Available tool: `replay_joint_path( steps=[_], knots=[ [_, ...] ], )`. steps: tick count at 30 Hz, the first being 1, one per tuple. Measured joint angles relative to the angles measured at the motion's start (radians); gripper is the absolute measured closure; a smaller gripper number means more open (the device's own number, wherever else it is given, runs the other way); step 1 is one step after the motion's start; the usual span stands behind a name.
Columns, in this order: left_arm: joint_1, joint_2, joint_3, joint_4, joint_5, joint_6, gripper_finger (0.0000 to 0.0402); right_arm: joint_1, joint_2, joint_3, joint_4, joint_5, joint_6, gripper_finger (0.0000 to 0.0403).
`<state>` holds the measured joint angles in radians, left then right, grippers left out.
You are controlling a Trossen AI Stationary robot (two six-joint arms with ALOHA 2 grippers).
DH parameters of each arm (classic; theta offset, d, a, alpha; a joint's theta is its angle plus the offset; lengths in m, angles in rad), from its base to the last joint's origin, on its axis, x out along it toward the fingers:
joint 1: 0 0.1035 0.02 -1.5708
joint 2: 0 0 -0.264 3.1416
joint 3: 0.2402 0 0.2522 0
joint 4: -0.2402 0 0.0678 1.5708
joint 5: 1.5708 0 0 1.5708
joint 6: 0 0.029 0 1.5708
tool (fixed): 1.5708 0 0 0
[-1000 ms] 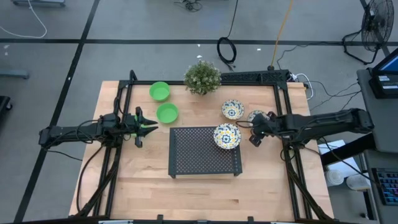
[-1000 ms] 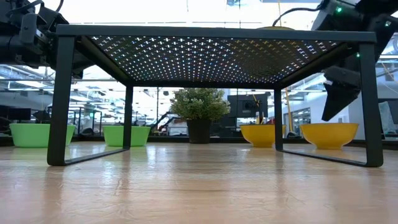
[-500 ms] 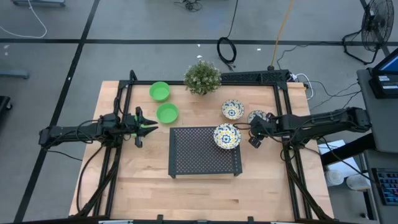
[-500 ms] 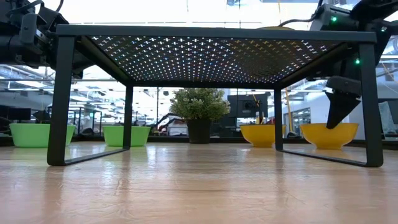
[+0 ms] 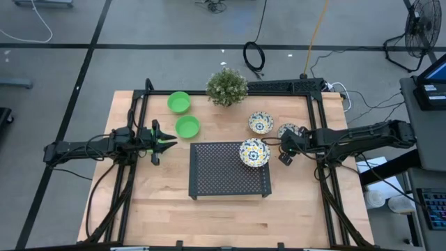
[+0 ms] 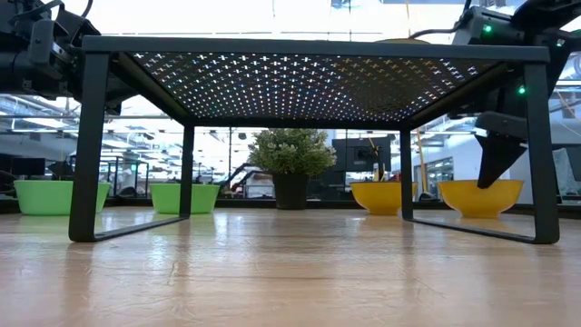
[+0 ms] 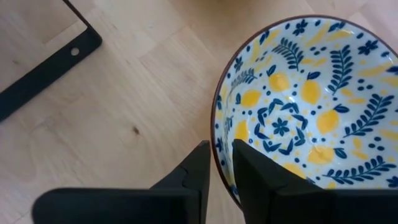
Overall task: Pick & Place Mini bowls
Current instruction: Stack the right white patterned bowl on top of the white patterned bowl on the shelf
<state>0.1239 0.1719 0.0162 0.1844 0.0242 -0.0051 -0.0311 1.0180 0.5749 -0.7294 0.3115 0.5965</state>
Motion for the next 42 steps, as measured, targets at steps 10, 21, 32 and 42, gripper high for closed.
replay_joint_path(
  steps=[10,21,32,42],
  knots=[
    [0.000,0.000,0.000,0.000,0.000,0.000,0.0302,0.000,0.000,0.000,-0.005,0.000,0.004,0.0352],
    [0.000,0.000,0.000,0.000,0.000,0.000,0.0302,0.000,0.000,0.000,-0.023,0.001,0.020,0.0364],
    [0.000,0.000,0.000,0.000,0.000,0.000,0.0302,0.000,0.000,0.001,-0.023,0.002,0.020,0.0375],
    [0.000,0.000,0.000,0.000,0.000,0.000,0.0302,0.000,0.000,0.001,-0.023,0.002,0.032,0.0381]
  ],
)
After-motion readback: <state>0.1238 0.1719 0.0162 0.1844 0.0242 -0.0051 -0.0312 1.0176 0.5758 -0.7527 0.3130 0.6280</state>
